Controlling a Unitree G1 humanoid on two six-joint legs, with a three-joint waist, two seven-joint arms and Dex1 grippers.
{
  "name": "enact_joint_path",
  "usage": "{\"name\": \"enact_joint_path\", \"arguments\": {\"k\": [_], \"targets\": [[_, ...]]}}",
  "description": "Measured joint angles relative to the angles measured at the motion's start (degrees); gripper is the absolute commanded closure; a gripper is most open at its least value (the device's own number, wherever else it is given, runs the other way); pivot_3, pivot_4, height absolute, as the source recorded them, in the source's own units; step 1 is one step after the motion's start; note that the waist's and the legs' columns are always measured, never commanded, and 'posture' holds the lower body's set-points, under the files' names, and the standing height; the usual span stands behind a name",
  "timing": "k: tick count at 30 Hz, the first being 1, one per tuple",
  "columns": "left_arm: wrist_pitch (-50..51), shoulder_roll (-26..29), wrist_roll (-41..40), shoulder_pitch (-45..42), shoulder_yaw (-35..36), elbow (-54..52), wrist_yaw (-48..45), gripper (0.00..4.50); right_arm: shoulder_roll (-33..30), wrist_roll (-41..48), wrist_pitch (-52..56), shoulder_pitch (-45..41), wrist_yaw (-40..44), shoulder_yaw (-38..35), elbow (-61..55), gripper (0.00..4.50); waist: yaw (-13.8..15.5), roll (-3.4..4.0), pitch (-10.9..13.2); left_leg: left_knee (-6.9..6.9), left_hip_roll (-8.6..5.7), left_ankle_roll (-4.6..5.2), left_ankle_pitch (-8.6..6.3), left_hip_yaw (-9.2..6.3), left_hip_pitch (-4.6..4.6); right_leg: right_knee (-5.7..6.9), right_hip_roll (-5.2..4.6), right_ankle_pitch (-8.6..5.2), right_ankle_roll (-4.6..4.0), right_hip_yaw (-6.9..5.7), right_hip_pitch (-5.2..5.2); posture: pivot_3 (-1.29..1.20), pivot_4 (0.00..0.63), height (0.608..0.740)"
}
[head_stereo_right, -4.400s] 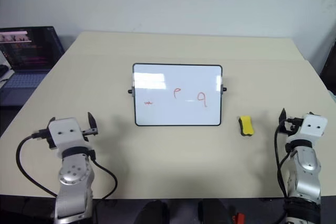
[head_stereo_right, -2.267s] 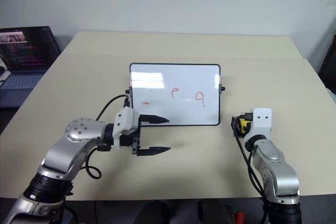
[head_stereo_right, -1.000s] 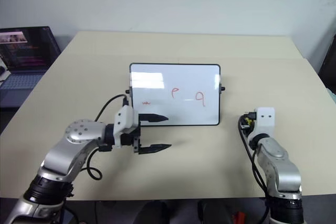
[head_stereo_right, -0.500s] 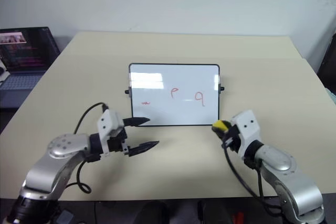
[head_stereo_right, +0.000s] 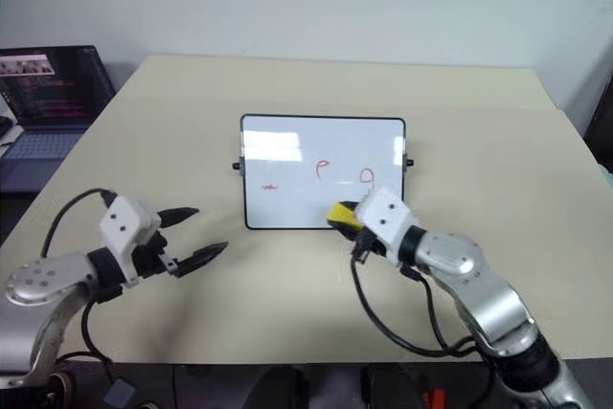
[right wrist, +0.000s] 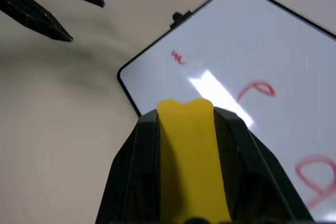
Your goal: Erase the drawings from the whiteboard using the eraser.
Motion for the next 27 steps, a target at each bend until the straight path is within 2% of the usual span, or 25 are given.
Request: {"name": "enact_joint_path", "arguments": {"k": [3, 9, 21, 23, 27], "targets": [[-0.1, 0.0, 0.0, -1.3, -0.5, 0.6, -0.1, 0.00, 6.3, -4.8, -3.2, -7.2, -0.5, 5.0, 8.1, 3.43, -0.1, 0.00, 0.0, 0.00, 0.02, 0.00, 0.00, -0.06, 0.00, 0.03, 0.01, 0.02, -0.04, -0.06, -0.01, 0.00, 0.150, 0.740], [-1.3, -0.2, 1.2, -4.6, -2.2, 3.8, -0.1, 0.00, 14.5, -11.5, -8.0, -17.0, -1.3, 8.1, 22.8, 3.43, 0.2, -0.03, 0.0, 0.01, -0.03, 0.00, 0.00, -0.03, -0.08, -0.02, -0.10, 0.03, -0.06, -0.08, -0.01, 0.00, 0.150, 0.740], [-2.3, -1.1, 1.9, -4.9, -5.2, 4.0, -1.6, 0.00, 21.0, -20.1, -18.7, -25.6, -6.2, 8.2, 48.9, 3.46, 0.2, -0.04, 0.0, 0.00, 0.00, 0.00, 0.00, -0.03, -0.08, 0.05, -0.10, 0.04, -0.08, -0.09, -0.06, 0.00, 0.150, 0.740], [-2.4, -1.1, 2.0, -4.9, -5.3, 4.0, -1.6, 0.00, 21.4, -20.6, -19.2, -26.1, -5.7, 8.1, 50.5, 3.46, 0.2, -0.04, 0.0, 0.00, 0.00, 0.00, -0.01, -0.03, -0.09, 0.04, -0.11, 0.04, -0.08, -0.09, -0.06, 0.00, 0.150, 0.740], [-2.5, -1.1, 2.0, -4.9, -5.6, 4.0, -1.6, 0.00, 21.5, -21.0, -18.1, -26.4, 0.3, 9.0, 51.0, 3.46, 0.2, -0.04, 0.0, 0.01, 0.00, 0.00, -0.01, -0.05, -0.06, 0.08, -0.11, 0.04, -0.09, -0.11, -0.05, 0.00, 0.150, 0.740]]}}
